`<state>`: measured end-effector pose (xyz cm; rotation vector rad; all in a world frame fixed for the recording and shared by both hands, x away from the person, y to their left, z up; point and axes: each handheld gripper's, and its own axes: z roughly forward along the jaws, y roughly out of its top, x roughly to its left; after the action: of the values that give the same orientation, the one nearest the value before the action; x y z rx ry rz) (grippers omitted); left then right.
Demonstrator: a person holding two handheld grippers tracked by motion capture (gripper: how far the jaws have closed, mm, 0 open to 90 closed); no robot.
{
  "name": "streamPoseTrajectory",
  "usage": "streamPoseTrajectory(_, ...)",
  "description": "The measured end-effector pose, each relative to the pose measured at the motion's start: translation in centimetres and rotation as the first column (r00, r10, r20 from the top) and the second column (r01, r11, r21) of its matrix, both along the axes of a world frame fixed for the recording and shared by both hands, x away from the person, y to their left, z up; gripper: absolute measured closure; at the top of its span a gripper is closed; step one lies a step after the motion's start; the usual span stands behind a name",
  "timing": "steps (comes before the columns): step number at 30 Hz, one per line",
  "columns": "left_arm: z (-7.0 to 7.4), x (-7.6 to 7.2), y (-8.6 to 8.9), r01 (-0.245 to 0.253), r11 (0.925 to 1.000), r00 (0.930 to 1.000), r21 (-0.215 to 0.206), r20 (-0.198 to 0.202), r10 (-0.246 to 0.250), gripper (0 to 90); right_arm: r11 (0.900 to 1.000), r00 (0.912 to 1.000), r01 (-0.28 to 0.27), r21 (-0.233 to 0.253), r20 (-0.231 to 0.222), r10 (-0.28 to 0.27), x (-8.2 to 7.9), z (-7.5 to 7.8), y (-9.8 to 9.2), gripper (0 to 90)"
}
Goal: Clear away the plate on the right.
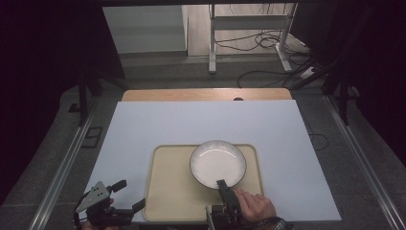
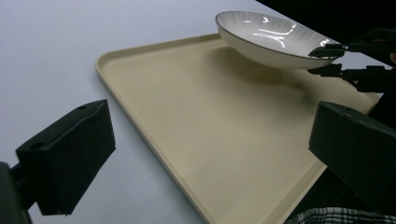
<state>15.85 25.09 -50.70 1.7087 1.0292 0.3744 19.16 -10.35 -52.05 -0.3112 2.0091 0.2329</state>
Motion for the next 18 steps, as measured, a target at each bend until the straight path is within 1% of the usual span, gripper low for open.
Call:
streamPoseTrajectory(1,0.0,0.0,0.0,0.0,1.0,1.0,0.0,0.0,0.0,0.0,1.0,1.0,-0.008,0.01,-0.002,0.008,-0.1,-0.2,0.2,75.1)
streamPoseTrajectory(2,0.0,0.0,0.0,0.0,1.0,1.0,0.0,0.0,0.0,0.0,1.0,0.9999,-0.013,-0.002,-0.005,0.013,-0.2,-0.2,0.4,75.1)
streamPoseTrajectory(3,0.0,0.0,0.0,0.0,1.0,1.0,0.0,0.0,0.0,0.0,1.0,0.9998,-0.015,0.007,-0.009,0.015,-0.4,-0.3,0.6,75.1)
streamPoseTrajectory(8,0.0,0.0,0.0,0.001,1.0,1.0,0.0,0.001,-0.001,0.1,0.999,0.9988,-0.045,-0.006,-0.019,0.045,-0.7,-0.6,1.6,75.1)
streamPoseTrajectory(11,0.0,0.0,0.0,0.001,1.0,1.0,-0.001,0.002,-0.001,0.0,0.999,0.9984,-0.047,-0.007,-0.032,0.047,-0.9,-1.0,2.0,75.1)
streamPoseTrajectory(12,0.0,0.0,0.0,0.001,1.0,1.0,0.0,0.002,-0.001,0.0,0.998,0.9978,-0.059,-0.008,-0.03,0.059,-0.9,-1.1,2.1,75.0)
streamPoseTrajectory(13,0.0,0.0,0.0,0.002,1.0,1.0,0.0,0.002,-0.002,0.0,0.999,0.9979,-0.052,-0.012,-0.038,0.052,-1.0,-1.2,2.3,75.0)
streamPoseTrajectory(14,0.0,0.0,0.0,0.002,1.0,1.0,0.0,0.002,-0.002,0.0,0.998,0.9976,-0.058,-0.008,-0.039,0.057,-1.0,-1.3,2.3,75.0)
streamPoseTrajectory(15,0.0,0.0,0.0,0.002,1.0,1.0,0.0,0.003,-0.002,0.0,0.998,0.9969,-0.068,-0.015,-0.04,0.068,-1.0,-1.4,2.5,75.0)
streamPoseTrajectory(16,0.0,0.0,0.0,0.002,1.0,1.0,0.0,0.003,-0.002,0.0,0.998,0.9969,-0.061,-0.015,-0.05,0.06,-1.1,-1.5,2.6,74.9)
streamPoseTrajectory(17,0.0,0.0,0.0,0.003,1.0,1.0,0.0,0.003,-0.003,0.0,0.997,0.9963,-0.072,-0.022,-0.049,0.071,-1.1,-1.6,2.7,74.9)
streamPoseTrajectory(18,0.0,0.0,0.0,0.003,1.0,1.0,0.0,0.003,-0.003,0.0,0.997,0.9961,-0.07,-0.02,-0.055,0.069,-1.1,-1.7,2.8,74.9)
